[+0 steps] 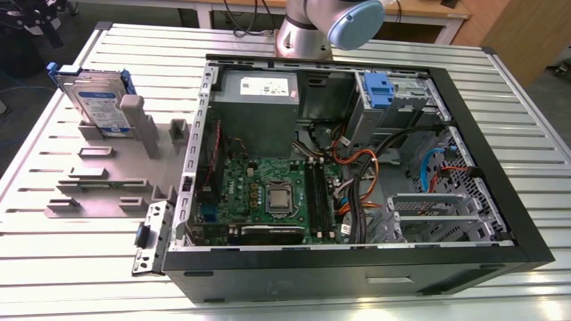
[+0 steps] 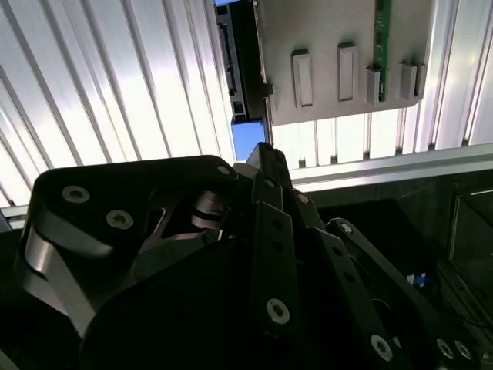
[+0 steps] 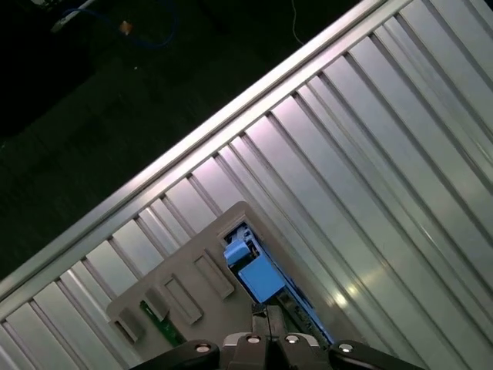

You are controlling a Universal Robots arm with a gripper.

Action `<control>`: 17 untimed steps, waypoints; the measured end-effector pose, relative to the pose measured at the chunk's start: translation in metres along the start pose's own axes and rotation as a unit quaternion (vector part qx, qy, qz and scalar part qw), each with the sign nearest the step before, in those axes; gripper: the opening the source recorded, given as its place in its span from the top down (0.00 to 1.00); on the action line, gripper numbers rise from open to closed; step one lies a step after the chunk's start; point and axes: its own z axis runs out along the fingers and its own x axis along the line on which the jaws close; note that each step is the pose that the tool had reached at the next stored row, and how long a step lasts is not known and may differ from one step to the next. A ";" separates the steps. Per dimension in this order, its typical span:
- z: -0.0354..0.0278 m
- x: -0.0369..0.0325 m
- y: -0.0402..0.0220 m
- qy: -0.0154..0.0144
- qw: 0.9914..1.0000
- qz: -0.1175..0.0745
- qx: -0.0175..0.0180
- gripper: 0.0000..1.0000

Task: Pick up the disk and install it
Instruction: 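Pick up the disk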

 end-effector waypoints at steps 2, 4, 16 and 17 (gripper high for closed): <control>0.0000 0.0000 0.0000 0.000 1.000 -0.011 0.000 0.89; 0.0001 0.0000 0.0000 0.000 1.000 -0.026 -0.001 0.89; 0.0002 0.0000 0.0000 0.000 0.992 -0.128 -0.003 0.89; 0.0002 0.0000 0.0000 0.000 0.991 -0.137 -0.003 0.89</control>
